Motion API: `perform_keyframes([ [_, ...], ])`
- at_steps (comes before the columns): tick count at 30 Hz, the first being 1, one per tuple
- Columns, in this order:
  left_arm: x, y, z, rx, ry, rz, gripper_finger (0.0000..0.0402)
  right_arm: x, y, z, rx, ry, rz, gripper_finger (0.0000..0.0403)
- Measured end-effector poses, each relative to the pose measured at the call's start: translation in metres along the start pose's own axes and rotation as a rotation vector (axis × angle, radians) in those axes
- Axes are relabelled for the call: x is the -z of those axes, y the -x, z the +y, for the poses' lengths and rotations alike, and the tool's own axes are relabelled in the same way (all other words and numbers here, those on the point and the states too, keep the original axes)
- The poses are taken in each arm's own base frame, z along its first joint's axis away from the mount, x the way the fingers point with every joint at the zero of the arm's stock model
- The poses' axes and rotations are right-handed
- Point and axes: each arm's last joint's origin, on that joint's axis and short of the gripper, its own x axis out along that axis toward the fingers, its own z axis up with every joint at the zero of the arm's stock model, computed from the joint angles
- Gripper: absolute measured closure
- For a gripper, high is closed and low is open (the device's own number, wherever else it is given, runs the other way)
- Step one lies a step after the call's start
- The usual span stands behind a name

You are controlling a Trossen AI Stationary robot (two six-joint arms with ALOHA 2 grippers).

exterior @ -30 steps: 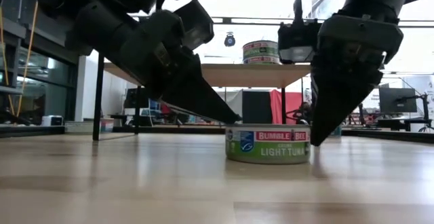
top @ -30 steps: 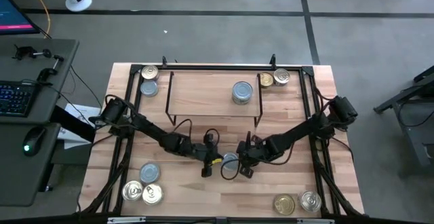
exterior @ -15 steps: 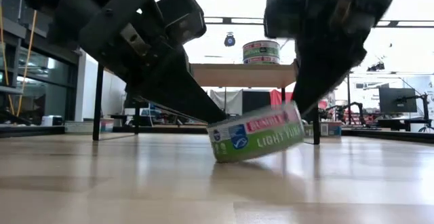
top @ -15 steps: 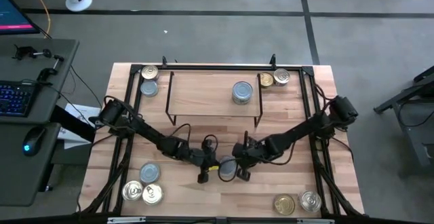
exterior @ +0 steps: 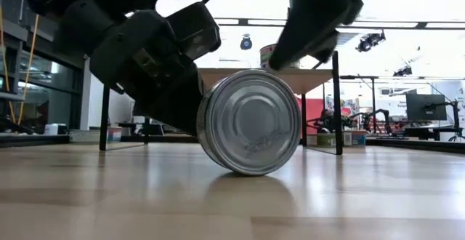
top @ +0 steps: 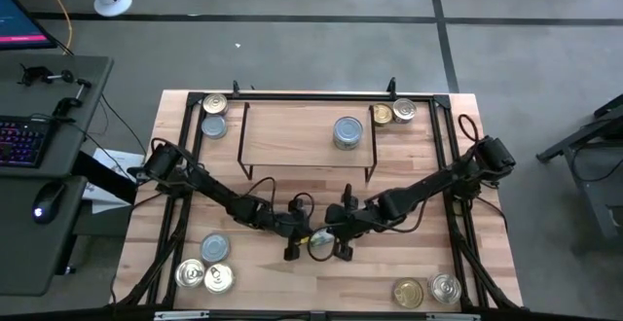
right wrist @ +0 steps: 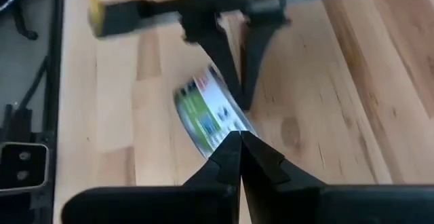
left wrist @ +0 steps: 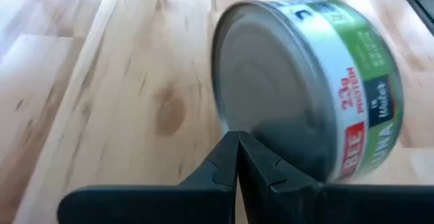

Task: Stack canned seafood by type on shelf
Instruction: Stack the green white tuna can on top of the other green white tuna can on the shelf

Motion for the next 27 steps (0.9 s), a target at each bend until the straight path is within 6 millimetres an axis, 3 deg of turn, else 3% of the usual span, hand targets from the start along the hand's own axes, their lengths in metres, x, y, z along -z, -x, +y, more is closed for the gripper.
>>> perform_keyframes([
  [4, -0.001, 0.013, 0.004, -0.042, -0.019, 0.101, 0.0401, -0.014, 0.009, 0.007, -0.021, 0.010, -0.029, 0.0403],
  [9, -0.003, 0.048, 0.016, -0.176, -0.059, 0.263, 0.0401, -0.032, 0.019, 0.014, -0.073, 0.107, -0.072, 0.0401],
  [12, -0.007, 0.071, 0.020, -0.223, -0.010, 0.250, 0.0402, -0.045, 0.023, 0.010, -0.189, 0.113, -0.027, 0.0382],
  [18, 0.002, 0.106, 0.016, -0.283, 0.205, 0.129, 0.0402, -0.053, 0.027, 0.002, -0.263, 0.299, 0.131, 0.0282],
  [23, 0.012, 0.119, 0.000, -0.282, 0.328, 0.058, 0.0402, -0.035, 0.020, -0.004, -0.200, 0.437, 0.271, 0.0176],
  [27, 0.017, 0.120, -0.013, -0.283, 0.361, 0.016, 0.0402, -0.018, 0.012, -0.013, -0.085, 0.505, 0.333, 0.0116],
])
